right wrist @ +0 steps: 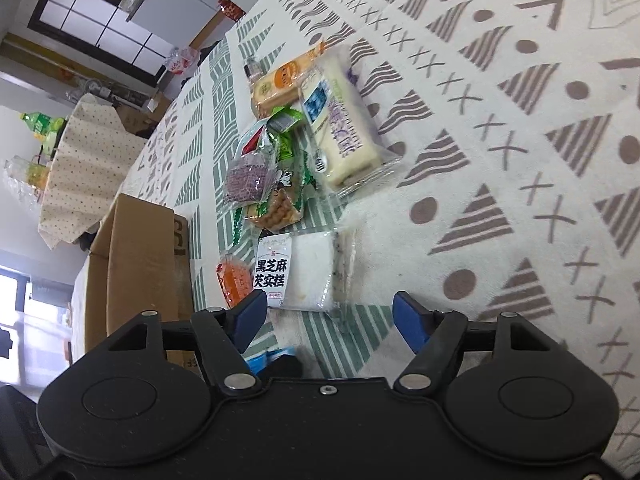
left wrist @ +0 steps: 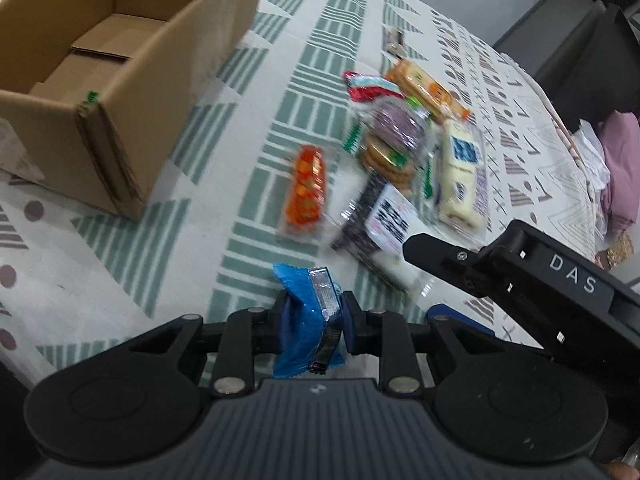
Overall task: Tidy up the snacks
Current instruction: 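Grasp the white black-sesame cake packet with the right tool while the left tool holds its candy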
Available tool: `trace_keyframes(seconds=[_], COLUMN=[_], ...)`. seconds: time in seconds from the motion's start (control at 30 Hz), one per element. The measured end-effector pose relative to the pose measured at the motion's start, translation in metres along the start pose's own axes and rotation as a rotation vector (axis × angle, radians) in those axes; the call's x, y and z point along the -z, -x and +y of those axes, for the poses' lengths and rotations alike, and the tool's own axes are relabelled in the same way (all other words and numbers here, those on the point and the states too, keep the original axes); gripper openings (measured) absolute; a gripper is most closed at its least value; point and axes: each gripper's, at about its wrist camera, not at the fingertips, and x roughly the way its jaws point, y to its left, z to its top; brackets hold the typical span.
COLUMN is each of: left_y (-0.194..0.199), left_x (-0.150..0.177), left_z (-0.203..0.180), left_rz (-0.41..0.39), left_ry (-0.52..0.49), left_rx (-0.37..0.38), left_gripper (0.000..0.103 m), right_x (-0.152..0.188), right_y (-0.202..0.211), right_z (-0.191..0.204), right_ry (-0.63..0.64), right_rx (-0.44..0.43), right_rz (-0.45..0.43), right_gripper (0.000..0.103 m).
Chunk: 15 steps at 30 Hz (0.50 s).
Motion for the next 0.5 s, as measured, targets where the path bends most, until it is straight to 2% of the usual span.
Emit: trace_keyframes(seconds=[0.07, 0.23, 0.5], left_y=[0.001, 0.004, 0.007], left_x=[-0.004, -0.012, -0.016], left_z=[0.005, 0.019, 0.032], left_rz=[-0.007, -0.017, -0.025], left_ry=[0.011, 0.027, 0.047], left_rx=[-0.009, -0.024, -0.044], left_gripper=[0.025, 0.025, 0.025], right_x=[0.0, 0.0, 0.001], right_y=[-0.004, -0.013, -0.031], right_z=[0.006, 0.021, 0.041], right_ry=[0.023, 0.073, 0.154], right_rx=[0.007, 0.036, 0.105], right_rz=[-0.006, -0.027, -0.06], right_gripper=[0.071, 0.081, 0.089])
